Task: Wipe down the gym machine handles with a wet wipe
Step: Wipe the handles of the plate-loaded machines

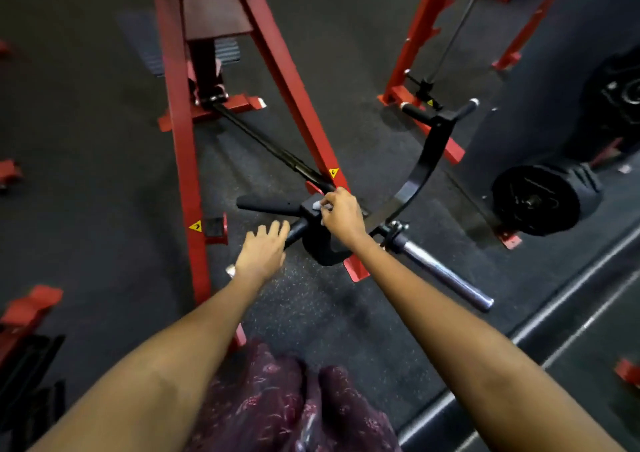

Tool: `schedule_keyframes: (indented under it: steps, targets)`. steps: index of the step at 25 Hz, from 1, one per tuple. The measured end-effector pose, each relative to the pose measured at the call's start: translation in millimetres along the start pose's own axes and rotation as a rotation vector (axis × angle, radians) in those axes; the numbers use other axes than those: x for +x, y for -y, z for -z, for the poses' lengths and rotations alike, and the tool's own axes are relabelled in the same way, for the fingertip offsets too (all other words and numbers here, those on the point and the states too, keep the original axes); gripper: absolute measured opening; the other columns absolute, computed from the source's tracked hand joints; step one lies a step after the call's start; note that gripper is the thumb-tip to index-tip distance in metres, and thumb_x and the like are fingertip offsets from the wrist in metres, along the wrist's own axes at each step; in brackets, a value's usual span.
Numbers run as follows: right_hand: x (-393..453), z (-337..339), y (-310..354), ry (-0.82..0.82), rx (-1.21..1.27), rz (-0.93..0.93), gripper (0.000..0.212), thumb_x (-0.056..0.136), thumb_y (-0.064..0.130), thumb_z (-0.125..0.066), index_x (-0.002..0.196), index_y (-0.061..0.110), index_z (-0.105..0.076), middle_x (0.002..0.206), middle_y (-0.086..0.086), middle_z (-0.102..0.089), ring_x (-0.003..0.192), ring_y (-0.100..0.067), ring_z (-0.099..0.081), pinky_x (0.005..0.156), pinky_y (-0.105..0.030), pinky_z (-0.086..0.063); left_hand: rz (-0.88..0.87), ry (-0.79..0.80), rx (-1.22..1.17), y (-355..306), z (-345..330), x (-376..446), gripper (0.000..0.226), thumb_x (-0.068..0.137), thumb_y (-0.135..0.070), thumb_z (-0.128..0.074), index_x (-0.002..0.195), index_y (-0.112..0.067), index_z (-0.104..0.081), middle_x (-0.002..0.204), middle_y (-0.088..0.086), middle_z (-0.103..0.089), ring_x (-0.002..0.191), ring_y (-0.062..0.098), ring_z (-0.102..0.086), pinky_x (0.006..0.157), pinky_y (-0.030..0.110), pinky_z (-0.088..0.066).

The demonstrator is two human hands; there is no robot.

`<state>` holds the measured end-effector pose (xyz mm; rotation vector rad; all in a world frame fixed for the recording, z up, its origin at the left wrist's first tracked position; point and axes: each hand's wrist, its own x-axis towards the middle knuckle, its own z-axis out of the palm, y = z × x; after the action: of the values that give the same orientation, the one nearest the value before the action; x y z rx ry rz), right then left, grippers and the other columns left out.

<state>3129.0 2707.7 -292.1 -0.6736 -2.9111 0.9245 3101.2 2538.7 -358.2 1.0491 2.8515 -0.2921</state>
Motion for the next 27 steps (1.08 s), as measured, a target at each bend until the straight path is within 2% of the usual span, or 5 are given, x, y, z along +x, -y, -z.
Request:
schedule_keyframes:
  steps: [6, 12, 16, 20, 27]
  targets:
    - [36.8, 0.7, -7.7, 0.099, -0.118, 0.12, 0.018, 0.087, 0.009, -0.054, 0.09, 0.004, -0.071, 0.102, -0.018, -0.064, 0.095, -0.035, -0.061, 0.076, -0.036, -0.048, 0.018, 0.065, -0.033, -3.9, 3.9, 1.4, 0.067, 0.088, -0.036, -0.056, 0.143, -0.008, -0.03, 0.131, 0.011, -0.048, 0.109, 0.03, -0.053, 0.083, 0.04, -0.047]
    - [52.6, 7.1, -24.4, 0.313, -0.109, 0.553, 0.022, 0.073, -0.004, -0.061, 0.08, 0.01, -0.076, 0.087, -0.01, -0.068, 0.087, -0.026, -0.064, 0.08, -0.029, -0.048, 0.153, 0.1, -0.118, -7.9, 5.6, 5.5, 0.054, 0.088, -0.037, -0.055, 0.131, -0.01, -0.038, 0.122, 0.01, -0.051, 0.113, 0.029, -0.048, 0.086, 0.039, -0.042]
    - [65.3, 8.8, -10.3, 0.349, -0.168, 0.496, 0.025, 0.077, 0.003, -0.058, 0.084, 0.018, -0.076, 0.092, -0.004, -0.069, 0.09, -0.023, -0.064, 0.081, -0.033, -0.05, 0.18, 0.12, -0.175, -6.4, 5.2, 7.2, 0.044, 0.088, -0.039, -0.053, 0.12, -0.01, -0.044, 0.116, 0.009, -0.055, 0.111, 0.027, -0.048, 0.084, 0.036, -0.041]
    - [45.5, -25.2, 20.6, 0.605, -0.359, 0.802, 0.02, 0.079, 0.01, -0.059, 0.09, 0.016, -0.074, 0.096, -0.006, -0.069, 0.096, -0.027, -0.062, 0.084, -0.035, -0.047, 0.218, 0.101, -0.264, -3.5, 5.4, 9.7, 0.049, 0.084, -0.05, -0.054, 0.115, -0.012, -0.052, 0.118, 0.007, -0.054, 0.114, 0.026, -0.045, 0.092, 0.037, -0.037]
    - [74.7, -5.6, 37.6, 0.706, -0.79, 1.002, 0.019, 0.079, 0.008, -0.056, 0.092, 0.004, -0.07, 0.095, -0.019, -0.067, 0.1, -0.033, -0.059, 0.102, -0.037, -0.039, 0.251, 0.169, -0.189, -2.6, 6.9, 12.5, 0.065, 0.081, -0.063, -0.05, 0.117, -0.01, -0.057, 0.121, 0.007, -0.053, 0.117, 0.025, -0.041, 0.1, 0.043, -0.031]
